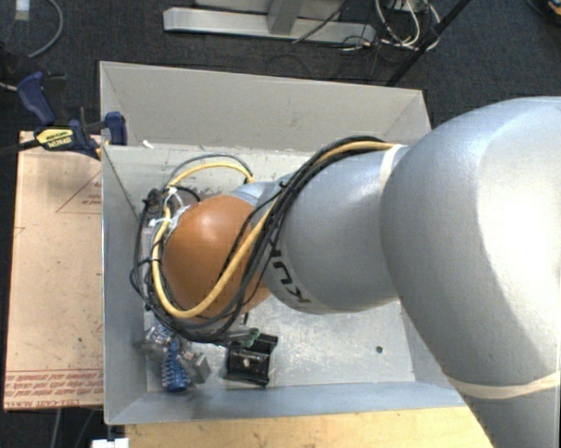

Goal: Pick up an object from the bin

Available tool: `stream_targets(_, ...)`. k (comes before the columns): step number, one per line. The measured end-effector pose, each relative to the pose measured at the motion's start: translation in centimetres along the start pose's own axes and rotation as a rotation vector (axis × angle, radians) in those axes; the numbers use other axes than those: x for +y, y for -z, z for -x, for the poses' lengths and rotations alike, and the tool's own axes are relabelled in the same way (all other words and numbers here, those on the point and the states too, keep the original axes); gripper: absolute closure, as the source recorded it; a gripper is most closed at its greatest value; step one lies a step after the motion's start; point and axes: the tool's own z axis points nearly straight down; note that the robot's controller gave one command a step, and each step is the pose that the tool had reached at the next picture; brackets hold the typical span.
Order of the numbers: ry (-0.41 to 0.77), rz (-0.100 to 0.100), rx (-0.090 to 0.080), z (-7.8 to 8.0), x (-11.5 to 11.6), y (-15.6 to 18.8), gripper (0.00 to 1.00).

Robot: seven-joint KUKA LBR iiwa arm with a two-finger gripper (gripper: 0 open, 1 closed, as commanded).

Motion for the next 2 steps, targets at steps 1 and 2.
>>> stream_targets(1,-0.003,0.000,-0.005,0.1,0.0,0.8,1.00)
stream_targets(2,-0.003,0.001,-0.003,0.1,0.0,2.6,1.00)
